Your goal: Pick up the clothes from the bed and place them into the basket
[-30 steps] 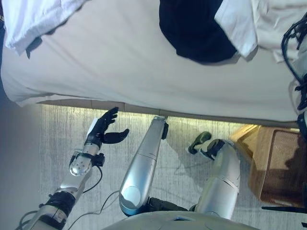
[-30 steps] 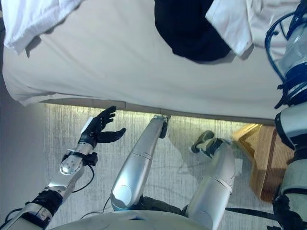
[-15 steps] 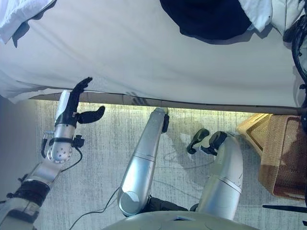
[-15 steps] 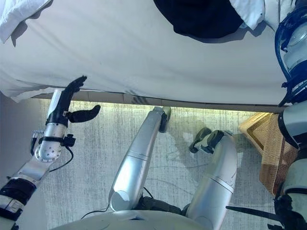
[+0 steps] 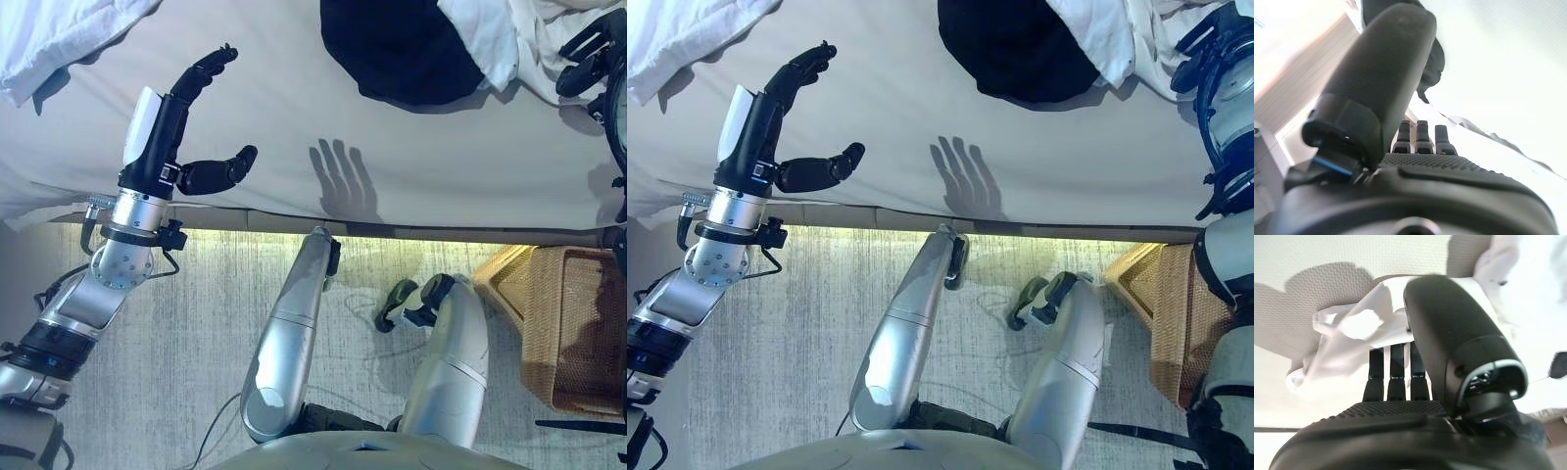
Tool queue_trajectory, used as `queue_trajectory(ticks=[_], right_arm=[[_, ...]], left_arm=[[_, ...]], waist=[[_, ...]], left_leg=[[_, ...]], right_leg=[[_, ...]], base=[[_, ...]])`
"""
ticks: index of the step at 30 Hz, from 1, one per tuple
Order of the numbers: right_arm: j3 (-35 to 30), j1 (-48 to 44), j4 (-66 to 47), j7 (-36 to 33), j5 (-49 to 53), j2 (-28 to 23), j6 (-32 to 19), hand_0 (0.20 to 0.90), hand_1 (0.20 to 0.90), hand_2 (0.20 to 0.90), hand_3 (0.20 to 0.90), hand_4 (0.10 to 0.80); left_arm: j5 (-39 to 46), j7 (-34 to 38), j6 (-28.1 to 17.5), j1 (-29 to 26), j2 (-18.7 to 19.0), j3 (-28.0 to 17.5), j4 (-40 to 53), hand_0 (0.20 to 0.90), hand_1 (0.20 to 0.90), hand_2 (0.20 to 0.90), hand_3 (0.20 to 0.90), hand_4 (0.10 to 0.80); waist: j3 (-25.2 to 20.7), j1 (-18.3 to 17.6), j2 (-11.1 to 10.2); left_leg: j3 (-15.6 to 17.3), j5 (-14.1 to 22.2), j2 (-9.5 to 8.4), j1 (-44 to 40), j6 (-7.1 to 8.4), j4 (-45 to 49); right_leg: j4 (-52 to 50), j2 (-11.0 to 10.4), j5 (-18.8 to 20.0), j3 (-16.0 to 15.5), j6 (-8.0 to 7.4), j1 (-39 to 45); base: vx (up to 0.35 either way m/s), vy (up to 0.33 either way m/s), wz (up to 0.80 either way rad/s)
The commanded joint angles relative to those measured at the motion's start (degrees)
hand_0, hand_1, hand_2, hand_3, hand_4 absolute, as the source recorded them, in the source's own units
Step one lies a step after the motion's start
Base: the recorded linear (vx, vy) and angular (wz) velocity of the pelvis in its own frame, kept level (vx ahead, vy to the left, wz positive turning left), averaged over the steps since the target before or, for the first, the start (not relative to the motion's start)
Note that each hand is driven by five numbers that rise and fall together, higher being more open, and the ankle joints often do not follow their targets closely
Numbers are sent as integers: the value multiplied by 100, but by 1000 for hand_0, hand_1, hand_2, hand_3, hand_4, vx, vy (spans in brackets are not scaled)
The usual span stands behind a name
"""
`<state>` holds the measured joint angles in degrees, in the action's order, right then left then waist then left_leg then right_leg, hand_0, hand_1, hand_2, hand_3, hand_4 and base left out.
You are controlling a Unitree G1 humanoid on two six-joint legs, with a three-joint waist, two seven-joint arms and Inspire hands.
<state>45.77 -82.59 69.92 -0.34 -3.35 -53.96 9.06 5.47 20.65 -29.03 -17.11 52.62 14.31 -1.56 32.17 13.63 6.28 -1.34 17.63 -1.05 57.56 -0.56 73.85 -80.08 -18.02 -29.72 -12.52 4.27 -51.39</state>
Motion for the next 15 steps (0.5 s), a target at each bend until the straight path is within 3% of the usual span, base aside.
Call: queue_trajectory(ticks=[1,9,15], right_arm=[[-70,-157,-35,-117,-127,-384,-333,300,300,300,200,100],[-280,327,-187,-183,-414,-445,-500,300,300,300,200,100],[-588,925,-385,-270,-656,-752,-594,300,300,300,200,100]], left_arm=[[224,164,-313,-204,243,-576,424,900,900,900,900,800],[130,131,-147,-131,11,-460,516,900,900,900,900,800],[254,-83,318,-19,-33,-397,503,900,900,900,900,800]], waist=[[-255,42,-137],[-604,-74,-289],[-940,-167,-427]], left_leg=[[390,-57,53,-400,-149,-202],[411,-67,140,-1205,-56,-1022],[480,-146,244,-2219,-49,-1986]], right_leg=[[255,146,695,-418,-102,203],[1172,316,860,-352,-203,920],[2093,316,997,-417,-229,1912]], base=[[69,48,2],[4,31,-4],[20,30,-14]])
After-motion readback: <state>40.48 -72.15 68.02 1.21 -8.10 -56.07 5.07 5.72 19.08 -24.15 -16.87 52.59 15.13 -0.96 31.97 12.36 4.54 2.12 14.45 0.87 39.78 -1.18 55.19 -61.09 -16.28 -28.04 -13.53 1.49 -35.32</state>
